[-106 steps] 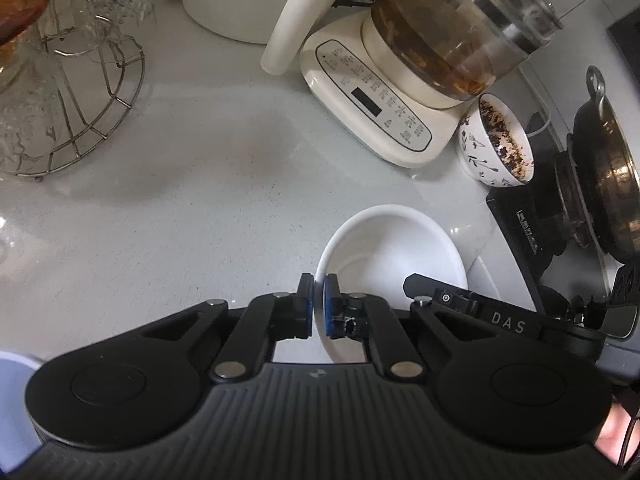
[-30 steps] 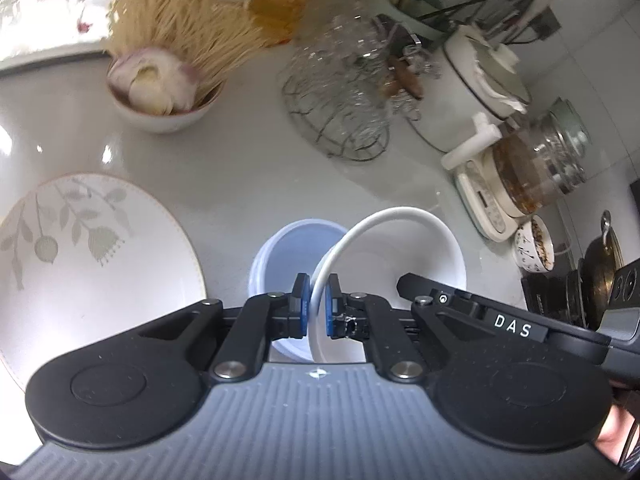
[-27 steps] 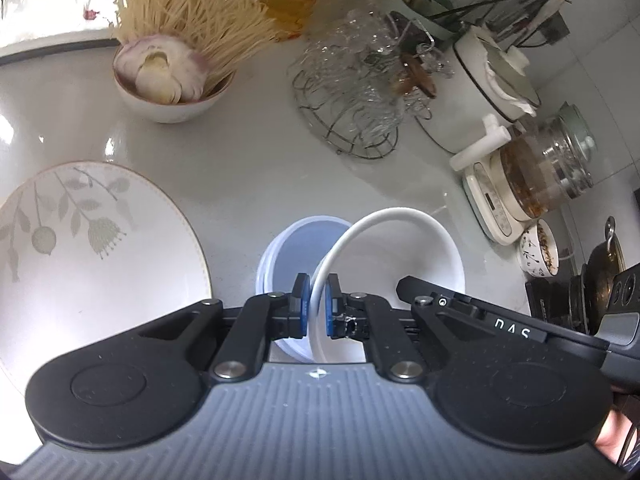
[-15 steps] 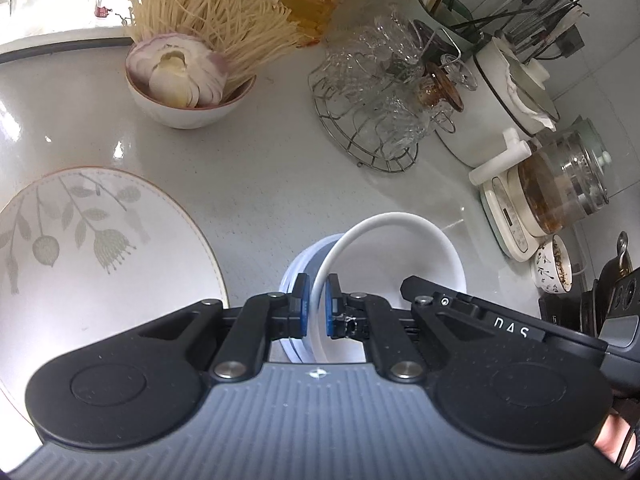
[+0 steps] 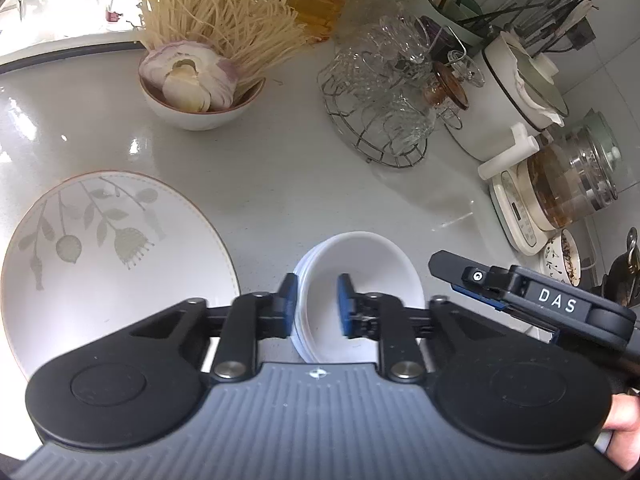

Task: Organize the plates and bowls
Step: 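Open the left gripper to release the white bowl, then close the left gripper on the rims of the nested bowls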

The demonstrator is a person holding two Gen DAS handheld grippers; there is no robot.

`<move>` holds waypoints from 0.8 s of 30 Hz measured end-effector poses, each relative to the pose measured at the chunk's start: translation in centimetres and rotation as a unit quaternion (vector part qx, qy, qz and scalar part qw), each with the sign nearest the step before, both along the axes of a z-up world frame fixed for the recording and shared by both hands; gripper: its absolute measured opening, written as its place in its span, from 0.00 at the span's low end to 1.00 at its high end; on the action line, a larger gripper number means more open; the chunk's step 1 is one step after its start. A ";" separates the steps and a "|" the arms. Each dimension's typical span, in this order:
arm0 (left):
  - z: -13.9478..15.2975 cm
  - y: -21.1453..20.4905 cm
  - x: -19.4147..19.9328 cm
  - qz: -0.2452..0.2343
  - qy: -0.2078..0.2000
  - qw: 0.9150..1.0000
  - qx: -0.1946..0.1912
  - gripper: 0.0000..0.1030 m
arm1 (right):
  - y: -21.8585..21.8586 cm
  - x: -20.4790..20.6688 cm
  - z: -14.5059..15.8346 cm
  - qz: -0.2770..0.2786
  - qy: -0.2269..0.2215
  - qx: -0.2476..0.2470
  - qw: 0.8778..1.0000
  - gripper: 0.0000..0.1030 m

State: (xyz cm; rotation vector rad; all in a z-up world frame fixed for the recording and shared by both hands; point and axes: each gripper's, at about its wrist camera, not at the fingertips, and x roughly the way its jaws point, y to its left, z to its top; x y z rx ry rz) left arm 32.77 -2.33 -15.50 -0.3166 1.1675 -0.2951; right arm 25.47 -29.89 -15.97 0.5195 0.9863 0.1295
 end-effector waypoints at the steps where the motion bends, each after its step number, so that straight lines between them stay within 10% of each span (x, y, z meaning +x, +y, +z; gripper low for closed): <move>1: 0.0 -0.1 0.0 -0.002 0.000 1.000 0.001 0.37 | -0.2 0.1 -0.1 0.000 0.003 0.002 1.000 0.51; 24: -2.9 -2.7 1.0 -0.055 -0.001 0.997 0.052 0.44 | 0.3 1.0 -7.1 0.036 0.105 0.024 0.994 0.38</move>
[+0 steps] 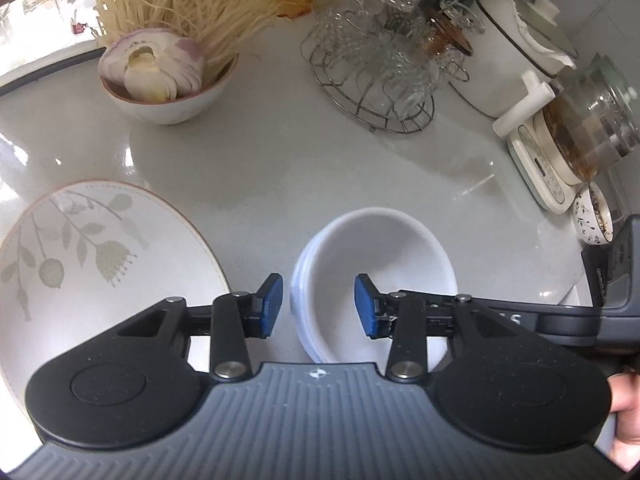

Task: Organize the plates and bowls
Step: 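Close the left gripper on the rims of the nested bowls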

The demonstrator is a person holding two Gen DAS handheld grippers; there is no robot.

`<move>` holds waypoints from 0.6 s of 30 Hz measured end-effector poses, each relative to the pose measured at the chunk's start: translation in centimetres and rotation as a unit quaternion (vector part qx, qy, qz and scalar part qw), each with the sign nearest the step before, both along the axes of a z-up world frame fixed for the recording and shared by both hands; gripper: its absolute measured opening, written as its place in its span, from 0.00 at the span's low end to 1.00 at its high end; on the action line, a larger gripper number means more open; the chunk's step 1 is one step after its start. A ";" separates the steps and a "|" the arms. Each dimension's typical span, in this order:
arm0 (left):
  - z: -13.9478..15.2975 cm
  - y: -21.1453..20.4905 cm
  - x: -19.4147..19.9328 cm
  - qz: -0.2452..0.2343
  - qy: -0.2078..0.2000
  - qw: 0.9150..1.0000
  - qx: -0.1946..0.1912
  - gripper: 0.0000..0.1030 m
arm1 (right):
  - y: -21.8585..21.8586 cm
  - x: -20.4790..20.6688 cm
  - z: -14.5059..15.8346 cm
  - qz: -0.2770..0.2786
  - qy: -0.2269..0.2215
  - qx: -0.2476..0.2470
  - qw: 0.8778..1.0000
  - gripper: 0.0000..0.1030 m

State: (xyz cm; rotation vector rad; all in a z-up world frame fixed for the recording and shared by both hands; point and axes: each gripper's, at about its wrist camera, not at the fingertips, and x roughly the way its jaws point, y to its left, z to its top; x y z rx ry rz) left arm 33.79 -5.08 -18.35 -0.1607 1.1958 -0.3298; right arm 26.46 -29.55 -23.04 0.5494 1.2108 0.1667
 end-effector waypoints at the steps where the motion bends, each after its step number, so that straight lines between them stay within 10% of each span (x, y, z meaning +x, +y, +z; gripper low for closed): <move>1: -0.1 -0.1 -0.1 0.000 0.002 1.000 -0.001 0.44 | -0.2 -0.1 -0.2 -0.004 0.002 0.008 1.000 0.34; 18: -0.1 -2.9 -0.2 -0.025 -0.004 0.999 0.034 0.44 | -2.4 -1.7 -0.1 -0.039 -0.017 0.010 0.999 0.13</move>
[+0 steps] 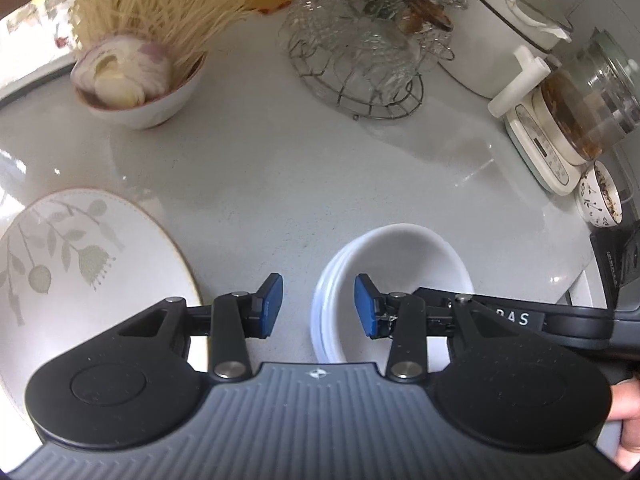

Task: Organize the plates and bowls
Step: 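Close the left gripper on the rims of the nested bowls, then carry the nested bowls with the left gripper over the leaf-pattern plate stack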

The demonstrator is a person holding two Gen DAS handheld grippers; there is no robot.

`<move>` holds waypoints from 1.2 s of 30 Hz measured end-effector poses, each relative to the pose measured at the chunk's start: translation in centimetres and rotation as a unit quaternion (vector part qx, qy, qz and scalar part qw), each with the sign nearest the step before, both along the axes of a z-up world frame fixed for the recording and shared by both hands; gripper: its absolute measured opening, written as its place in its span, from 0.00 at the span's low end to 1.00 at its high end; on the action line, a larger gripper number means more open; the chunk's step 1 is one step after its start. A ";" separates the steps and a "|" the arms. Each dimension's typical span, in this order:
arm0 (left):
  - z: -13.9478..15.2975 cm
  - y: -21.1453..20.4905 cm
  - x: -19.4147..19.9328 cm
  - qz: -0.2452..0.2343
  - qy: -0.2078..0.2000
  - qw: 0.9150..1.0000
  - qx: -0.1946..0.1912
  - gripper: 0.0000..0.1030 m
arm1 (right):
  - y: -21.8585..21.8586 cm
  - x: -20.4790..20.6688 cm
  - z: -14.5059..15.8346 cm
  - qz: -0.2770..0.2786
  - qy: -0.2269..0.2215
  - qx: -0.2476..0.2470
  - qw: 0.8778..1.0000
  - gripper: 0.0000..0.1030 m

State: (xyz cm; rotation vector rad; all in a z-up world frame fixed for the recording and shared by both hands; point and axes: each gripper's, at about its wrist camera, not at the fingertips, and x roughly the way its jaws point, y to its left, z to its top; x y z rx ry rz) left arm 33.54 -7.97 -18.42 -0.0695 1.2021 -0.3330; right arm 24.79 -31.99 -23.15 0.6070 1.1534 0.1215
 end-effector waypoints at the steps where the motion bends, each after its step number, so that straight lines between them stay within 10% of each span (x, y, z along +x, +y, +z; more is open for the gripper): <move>1: -0.1 -0.3 0.1 -0.002 0.000 1.000 0.000 0.44 | -0.3 -0.1 0.0 -0.004 0.000 0.002 1.000 0.13; 19: -1.7 -4.9 0.6 -0.059 0.026 0.997 0.040 0.42 | -2.8 -1.2 0.3 -0.023 -0.004 0.015 1.000 0.13; 36: -1.9 -4.5 0.4 -0.044 0.032 0.998 -0.019 0.23 | -3.4 -2.3 0.3 -0.050 0.001 0.030 0.998 0.13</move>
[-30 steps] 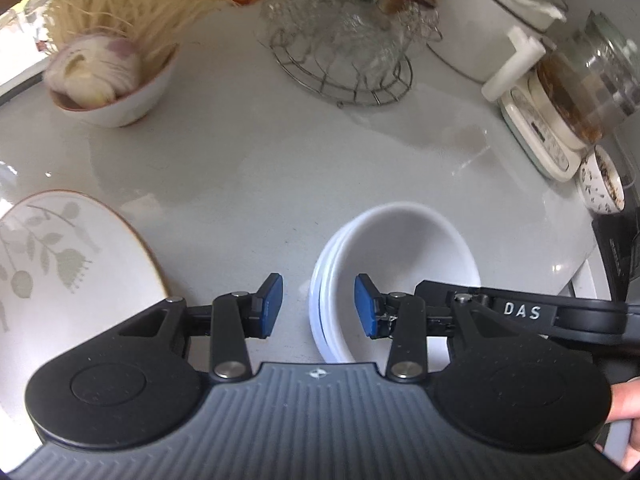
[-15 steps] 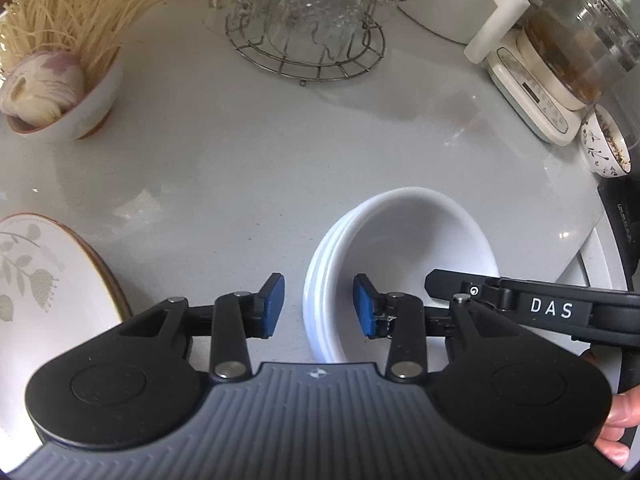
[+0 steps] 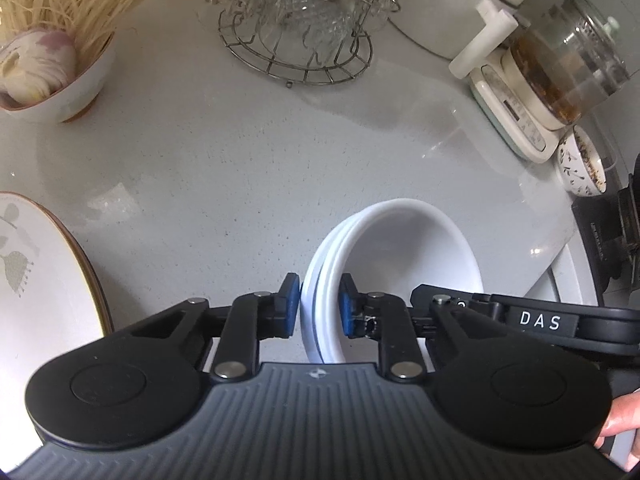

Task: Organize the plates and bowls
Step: 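Carry the nested bowls with the left gripper over the leaf-pattern plate stack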

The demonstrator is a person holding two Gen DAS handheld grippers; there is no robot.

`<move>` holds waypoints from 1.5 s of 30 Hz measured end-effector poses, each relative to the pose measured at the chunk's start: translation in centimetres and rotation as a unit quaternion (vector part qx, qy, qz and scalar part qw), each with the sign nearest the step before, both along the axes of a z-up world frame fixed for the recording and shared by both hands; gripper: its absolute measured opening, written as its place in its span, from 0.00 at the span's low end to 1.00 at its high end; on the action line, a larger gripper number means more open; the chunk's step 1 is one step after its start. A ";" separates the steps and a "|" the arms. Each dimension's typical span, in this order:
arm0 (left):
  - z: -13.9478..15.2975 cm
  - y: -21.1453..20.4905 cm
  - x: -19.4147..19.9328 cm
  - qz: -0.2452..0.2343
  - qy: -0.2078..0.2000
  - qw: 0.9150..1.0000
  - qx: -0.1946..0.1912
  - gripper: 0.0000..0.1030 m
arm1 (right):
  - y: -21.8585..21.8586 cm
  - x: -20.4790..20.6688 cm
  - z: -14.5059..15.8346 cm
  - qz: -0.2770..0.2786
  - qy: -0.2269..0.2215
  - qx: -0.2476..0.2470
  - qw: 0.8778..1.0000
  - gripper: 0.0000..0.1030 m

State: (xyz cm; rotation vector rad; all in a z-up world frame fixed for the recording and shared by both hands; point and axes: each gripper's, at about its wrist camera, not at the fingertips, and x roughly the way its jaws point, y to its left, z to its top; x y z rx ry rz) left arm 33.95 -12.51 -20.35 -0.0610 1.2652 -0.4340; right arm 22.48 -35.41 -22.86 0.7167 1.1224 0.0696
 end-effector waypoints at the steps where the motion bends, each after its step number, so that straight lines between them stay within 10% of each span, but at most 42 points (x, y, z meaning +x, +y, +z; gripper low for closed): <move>1: 0.1 0.2 0.0 0.001 0.002 1.000 -0.003 0.23 | 0.0 -0.1 0.2 0.000 -0.002 -0.002 1.000 0.13; 45: 12.4 18.4 -7.9 0.088 -0.086 0.990 -0.070 0.25 | 15.1 -1.9 12.1 0.072 -0.118 -0.039 0.990 0.15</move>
